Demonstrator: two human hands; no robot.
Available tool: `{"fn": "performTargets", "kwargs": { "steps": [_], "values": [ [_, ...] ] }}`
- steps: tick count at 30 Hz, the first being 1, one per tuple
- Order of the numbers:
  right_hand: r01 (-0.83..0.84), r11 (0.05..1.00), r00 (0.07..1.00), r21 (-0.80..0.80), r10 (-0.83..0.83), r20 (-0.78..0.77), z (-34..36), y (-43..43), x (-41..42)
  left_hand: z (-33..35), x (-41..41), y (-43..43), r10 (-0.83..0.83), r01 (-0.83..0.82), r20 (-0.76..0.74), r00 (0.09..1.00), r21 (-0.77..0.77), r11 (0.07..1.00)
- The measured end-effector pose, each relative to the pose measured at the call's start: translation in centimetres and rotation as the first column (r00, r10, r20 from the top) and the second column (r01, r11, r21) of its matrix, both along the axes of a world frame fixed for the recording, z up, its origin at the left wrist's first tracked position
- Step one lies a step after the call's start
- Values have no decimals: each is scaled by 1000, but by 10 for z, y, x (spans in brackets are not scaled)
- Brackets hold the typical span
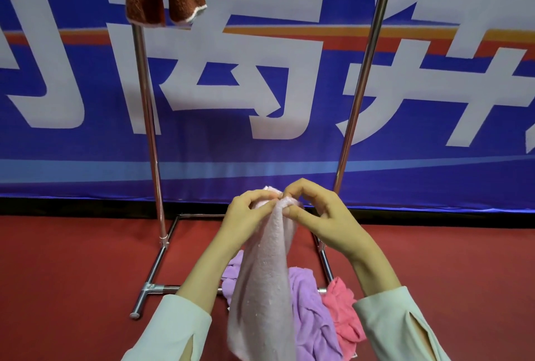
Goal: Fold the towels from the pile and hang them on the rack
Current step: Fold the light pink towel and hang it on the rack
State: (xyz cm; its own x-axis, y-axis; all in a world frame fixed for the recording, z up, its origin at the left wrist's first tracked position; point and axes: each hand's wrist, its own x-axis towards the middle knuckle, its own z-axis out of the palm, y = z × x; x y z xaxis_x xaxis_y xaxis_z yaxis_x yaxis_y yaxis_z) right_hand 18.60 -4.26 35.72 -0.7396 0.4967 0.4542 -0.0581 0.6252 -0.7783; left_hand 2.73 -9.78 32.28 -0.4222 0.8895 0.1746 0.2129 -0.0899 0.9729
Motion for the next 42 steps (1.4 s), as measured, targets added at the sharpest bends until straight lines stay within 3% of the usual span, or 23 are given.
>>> {"fn": "performTargets", "kwargs": {
  "steps": [9,19,29,33,36,42],
  "values": [
    [202,945,975,258,-220,43,-4,9,0,4,4,-1,-165,157,106,981,79,984],
    [405,894,904,190,-423,61,-10,18,3,0,15,3,-187,157,211,959,152,976],
    [486,863,867,136,-496,48,-10,21,3,-1,22,5,-204,171,228,952,157,973],
    [484,861,871,155,-492,14,-7,22,2,2,25,3,-208,164,287,935,170,972],
    [478,862,876,167,-482,-21,-5,21,4,2,24,0,-226,191,237,945,162,968],
    [596,742,767,307,-639,55,-7,26,12,7,22,0,-225,192,230,947,160,968]
  ]
}}
